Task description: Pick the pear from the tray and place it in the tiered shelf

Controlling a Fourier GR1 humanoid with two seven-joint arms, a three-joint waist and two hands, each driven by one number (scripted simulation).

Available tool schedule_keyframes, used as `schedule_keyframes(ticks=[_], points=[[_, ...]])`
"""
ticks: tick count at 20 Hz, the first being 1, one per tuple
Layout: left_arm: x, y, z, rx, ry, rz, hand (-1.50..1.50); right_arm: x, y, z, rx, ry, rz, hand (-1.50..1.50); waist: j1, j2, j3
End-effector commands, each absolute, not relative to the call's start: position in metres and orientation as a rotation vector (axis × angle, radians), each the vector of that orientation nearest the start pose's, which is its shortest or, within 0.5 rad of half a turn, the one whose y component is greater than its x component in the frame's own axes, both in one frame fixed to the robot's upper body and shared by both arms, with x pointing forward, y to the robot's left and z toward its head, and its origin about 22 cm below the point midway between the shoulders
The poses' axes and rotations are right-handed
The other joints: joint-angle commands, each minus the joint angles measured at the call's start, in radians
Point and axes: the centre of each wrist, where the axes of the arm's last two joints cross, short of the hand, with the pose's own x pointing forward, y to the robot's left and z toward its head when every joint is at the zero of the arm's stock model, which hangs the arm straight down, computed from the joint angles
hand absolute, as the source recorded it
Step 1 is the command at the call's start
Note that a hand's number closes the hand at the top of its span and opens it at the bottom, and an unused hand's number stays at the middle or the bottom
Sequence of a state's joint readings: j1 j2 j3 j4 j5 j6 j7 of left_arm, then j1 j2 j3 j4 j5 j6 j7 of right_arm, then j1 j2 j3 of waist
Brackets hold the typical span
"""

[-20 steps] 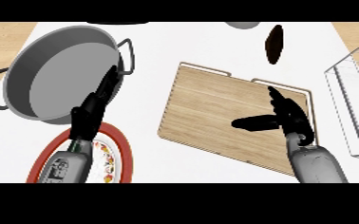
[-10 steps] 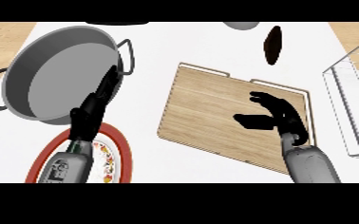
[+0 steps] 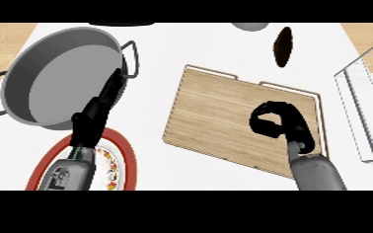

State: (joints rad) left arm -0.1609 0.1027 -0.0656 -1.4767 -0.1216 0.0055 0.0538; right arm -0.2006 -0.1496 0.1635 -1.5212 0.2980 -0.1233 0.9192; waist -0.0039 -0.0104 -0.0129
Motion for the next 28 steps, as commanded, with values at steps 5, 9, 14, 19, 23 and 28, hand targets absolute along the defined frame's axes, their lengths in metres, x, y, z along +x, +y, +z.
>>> schedule_keyframes(ticks=[5, 9, 14, 19, 23, 28], points=[[0.278, 0.222, 0.011, 0.103, -1.549, -0.256, 0.0, 0.258, -0.211, 0.066, -0.277, -1.141, 0.931, 1.5, 0.002, -0.023, 0.018], [0.278, 0.222, 0.009, 0.097, -1.532, -0.259, 0.0, 0.247, -0.199, 0.091, -0.169, -1.3, 1.24, 1.5, 0.013, -0.053, 0.022], [0.276, 0.229, 0.005, 0.123, -1.524, -0.227, 0.0, 0.227, -0.208, 0.113, 0.138, -1.479, 1.407, 1.5, -0.048, -0.041, 0.032], [0.274, 0.239, 0.004, 0.16, -1.513, -0.181, 0.0, 0.218, -0.233, 0.144, 0.316, -1.646, 1.475, 1.5, -0.099, -0.037, 0.035], [0.27, 0.247, 0.001, 0.192, -1.514, -0.167, 0.0, 0.22, -0.264, 0.167, 0.375, -1.751, 1.458, 1.5, -0.133, -0.024, 0.033], [0.265, 0.254, 0.0, 0.212, -1.511, -0.14, 0.0, 0.228, -0.315, 0.201, 0.325, -1.905, 1.399, 1.5, -0.154, -0.023, 0.033]])
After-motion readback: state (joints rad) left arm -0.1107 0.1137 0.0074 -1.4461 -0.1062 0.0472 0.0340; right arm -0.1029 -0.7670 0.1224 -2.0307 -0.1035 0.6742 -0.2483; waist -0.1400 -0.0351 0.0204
